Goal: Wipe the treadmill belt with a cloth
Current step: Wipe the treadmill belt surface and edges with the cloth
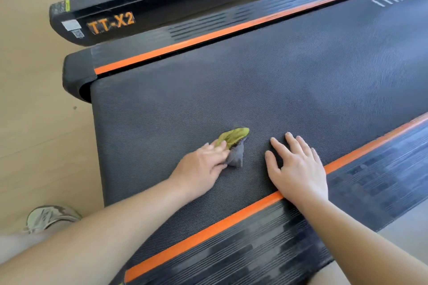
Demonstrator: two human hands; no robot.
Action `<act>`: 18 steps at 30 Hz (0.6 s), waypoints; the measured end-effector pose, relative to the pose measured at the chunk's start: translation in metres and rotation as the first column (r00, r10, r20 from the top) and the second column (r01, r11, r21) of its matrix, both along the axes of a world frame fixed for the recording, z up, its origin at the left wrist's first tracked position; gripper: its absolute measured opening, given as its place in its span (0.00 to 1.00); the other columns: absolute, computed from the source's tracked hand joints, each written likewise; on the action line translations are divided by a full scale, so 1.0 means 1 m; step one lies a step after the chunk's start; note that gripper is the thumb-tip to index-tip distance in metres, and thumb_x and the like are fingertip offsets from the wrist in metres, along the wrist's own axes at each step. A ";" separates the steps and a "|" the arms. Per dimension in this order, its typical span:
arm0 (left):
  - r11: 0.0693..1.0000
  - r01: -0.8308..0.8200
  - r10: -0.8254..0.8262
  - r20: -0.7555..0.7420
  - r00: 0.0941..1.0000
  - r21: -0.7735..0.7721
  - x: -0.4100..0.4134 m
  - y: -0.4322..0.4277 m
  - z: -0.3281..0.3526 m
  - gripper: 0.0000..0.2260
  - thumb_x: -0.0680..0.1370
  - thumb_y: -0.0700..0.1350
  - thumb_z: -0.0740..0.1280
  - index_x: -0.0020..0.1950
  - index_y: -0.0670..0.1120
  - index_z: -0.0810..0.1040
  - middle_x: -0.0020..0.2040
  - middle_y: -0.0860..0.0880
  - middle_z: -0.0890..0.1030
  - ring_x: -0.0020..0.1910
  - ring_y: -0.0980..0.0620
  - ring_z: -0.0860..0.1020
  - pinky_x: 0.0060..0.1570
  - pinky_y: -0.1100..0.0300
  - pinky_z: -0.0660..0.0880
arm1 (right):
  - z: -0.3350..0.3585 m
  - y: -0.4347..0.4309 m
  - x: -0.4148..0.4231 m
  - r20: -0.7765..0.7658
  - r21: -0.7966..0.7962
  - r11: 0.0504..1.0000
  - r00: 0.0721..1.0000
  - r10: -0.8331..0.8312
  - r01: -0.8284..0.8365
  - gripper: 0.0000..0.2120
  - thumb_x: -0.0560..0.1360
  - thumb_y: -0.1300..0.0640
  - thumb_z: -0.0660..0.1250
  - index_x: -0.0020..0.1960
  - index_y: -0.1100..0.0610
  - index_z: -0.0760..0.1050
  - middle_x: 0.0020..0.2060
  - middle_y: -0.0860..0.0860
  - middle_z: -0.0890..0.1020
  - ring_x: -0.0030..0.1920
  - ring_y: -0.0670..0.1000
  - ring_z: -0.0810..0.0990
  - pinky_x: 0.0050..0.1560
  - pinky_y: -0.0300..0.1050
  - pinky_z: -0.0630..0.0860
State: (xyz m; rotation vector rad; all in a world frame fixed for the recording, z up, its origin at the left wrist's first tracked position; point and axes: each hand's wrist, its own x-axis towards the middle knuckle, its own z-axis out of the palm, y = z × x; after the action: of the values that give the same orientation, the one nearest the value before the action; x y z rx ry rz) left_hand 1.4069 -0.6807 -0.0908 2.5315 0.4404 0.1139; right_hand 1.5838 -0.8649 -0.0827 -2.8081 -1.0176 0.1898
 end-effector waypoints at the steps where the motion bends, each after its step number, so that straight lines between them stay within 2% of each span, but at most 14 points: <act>1: 1.000 0.022 -0.022 -0.002 1.000 -0.012 0.000 0.010 0.001 0.18 0.83 0.43 0.66 0.74 0.48 0.75 0.77 0.52 0.67 0.77 0.57 0.61 0.79 0.57 0.57 | 0.000 0.000 0.000 -0.001 0.002 1.000 1.000 0.002 -0.002 0.26 0.81 0.35 0.50 0.77 0.39 0.66 0.80 0.48 0.62 0.81 0.53 0.56 0.80 0.55 0.54; 3: 0.999 0.029 -0.029 0.001 1.000 -0.022 0.000 0.018 0.004 0.19 0.83 0.41 0.65 0.75 0.49 0.74 0.77 0.54 0.66 0.76 0.60 0.60 0.79 0.59 0.54 | 0.000 0.000 0.000 -0.003 0.009 1.000 1.000 0.003 -0.002 0.26 0.81 0.35 0.51 0.76 0.39 0.66 0.80 0.48 0.62 0.81 0.53 0.56 0.80 0.56 0.54; 6: 0.998 0.038 -0.037 0.018 0.999 -0.041 -0.004 0.001 0.003 0.19 0.85 0.42 0.62 0.77 0.46 0.71 0.79 0.53 0.63 0.79 0.58 0.56 0.79 0.62 0.48 | 0.002 0.000 -0.001 -0.011 0.004 1.000 1.000 0.005 -0.005 0.27 0.81 0.35 0.50 0.77 0.39 0.65 0.80 0.48 0.62 0.81 0.53 0.55 0.80 0.55 0.53; 8: 0.992 0.117 -0.117 -0.010 0.993 0.042 -0.007 0.006 0.004 0.19 0.85 0.42 0.61 0.77 0.44 0.71 0.78 0.52 0.64 0.80 0.55 0.57 0.79 0.62 0.47 | 0.002 0.000 0.000 -0.012 0.005 1.000 1.000 0.007 -0.007 0.27 0.81 0.35 0.50 0.77 0.39 0.64 0.80 0.48 0.61 0.81 0.53 0.55 0.80 0.55 0.53; 9: 0.987 0.116 -0.117 -0.001 0.993 0.114 -0.005 0.018 0.003 0.18 0.85 0.42 0.61 0.75 0.43 0.73 0.77 0.49 0.68 0.79 0.52 0.61 0.79 0.58 0.50 | 0.002 0.000 -0.001 -0.010 0.006 1.000 1.000 0.008 -0.007 0.27 0.81 0.35 0.50 0.77 0.40 0.65 0.80 0.48 0.62 0.81 0.53 0.55 0.80 0.55 0.53; 11: 0.984 -0.056 0.049 0.048 0.998 0.171 0.006 0.041 0.006 0.17 0.84 0.40 0.61 0.72 0.41 0.75 0.75 0.45 0.72 0.77 0.45 0.66 0.78 0.49 0.54 | 0.002 -0.001 -0.001 -0.008 0.011 1.000 1.000 0.006 -0.006 0.26 0.81 0.35 0.50 0.77 0.40 0.65 0.80 0.48 0.62 0.81 0.53 0.55 0.80 0.55 0.53; 12: 0.975 -0.163 0.161 0.026 0.987 0.152 0.012 0.037 0.006 0.16 0.85 0.40 0.60 0.72 0.41 0.75 0.77 0.45 0.70 0.78 0.45 0.63 0.79 0.48 0.55 | 0.002 -0.001 0.000 -0.013 0.015 1.000 1.000 0.006 -0.006 0.26 0.81 0.35 0.50 0.77 0.40 0.65 0.80 0.48 0.62 0.81 0.53 0.55 0.80 0.55 0.52; 13: 0.972 -0.183 0.182 0.021 0.983 0.149 0.012 0.025 0.006 0.16 0.85 0.42 0.60 0.72 0.42 0.75 0.78 0.46 0.68 0.79 0.46 0.61 0.80 0.47 0.55 | 0.002 -0.001 -0.001 -0.017 0.019 1.000 1.000 0.006 -0.006 0.26 0.81 0.35 0.50 0.77 0.40 0.65 0.80 0.48 0.62 0.81 0.53 0.55 0.80 0.55 0.52; 15: 0.994 -0.053 0.052 0.011 0.999 0.101 0.004 -0.008 0.007 0.15 0.84 0.43 0.62 0.70 0.41 0.77 0.77 0.45 0.69 0.78 0.47 0.63 0.78 0.46 0.58 | 0.001 -0.001 -0.001 -0.019 0.019 1.000 1.000 0.007 -0.007 0.26 0.81 0.35 0.51 0.77 0.40 0.65 0.80 0.48 0.62 0.81 0.53 0.55 0.80 0.55 0.52; 17: 0.978 0.169 -0.168 -0.020 0.986 0.122 -0.012 -0.012 0.003 0.18 0.84 0.44 0.61 0.73 0.42 0.75 0.76 0.47 0.70 0.78 0.50 0.63 0.79 0.51 0.58 | 0.000 -0.001 0.001 -0.017 0.015 1.000 1.000 0.005 -0.004 0.26 0.81 0.35 0.51 0.77 0.40 0.66 0.80 0.48 0.62 0.80 0.53 0.56 0.80 0.55 0.53; 18: 0.968 0.197 -0.197 -0.021 0.980 0.153 -0.011 0.000 0.002 0.19 0.84 0.45 0.59 0.75 0.42 0.74 0.77 0.48 0.70 0.78 0.51 0.63 0.79 0.53 0.56 | 0.000 0.000 0.002 -0.015 0.019 1.000 1.000 0.004 -0.004 0.26 0.81 0.35 0.52 0.76 0.40 0.66 0.80 0.48 0.63 0.80 0.53 0.56 0.79 0.56 0.54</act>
State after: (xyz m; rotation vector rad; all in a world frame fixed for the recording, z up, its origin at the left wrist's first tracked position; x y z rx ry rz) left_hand 1.3961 -0.6811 -0.0886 2.7123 0.1856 0.0674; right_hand 1.5857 -0.8652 -0.0830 -2.7842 -1.0165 0.2002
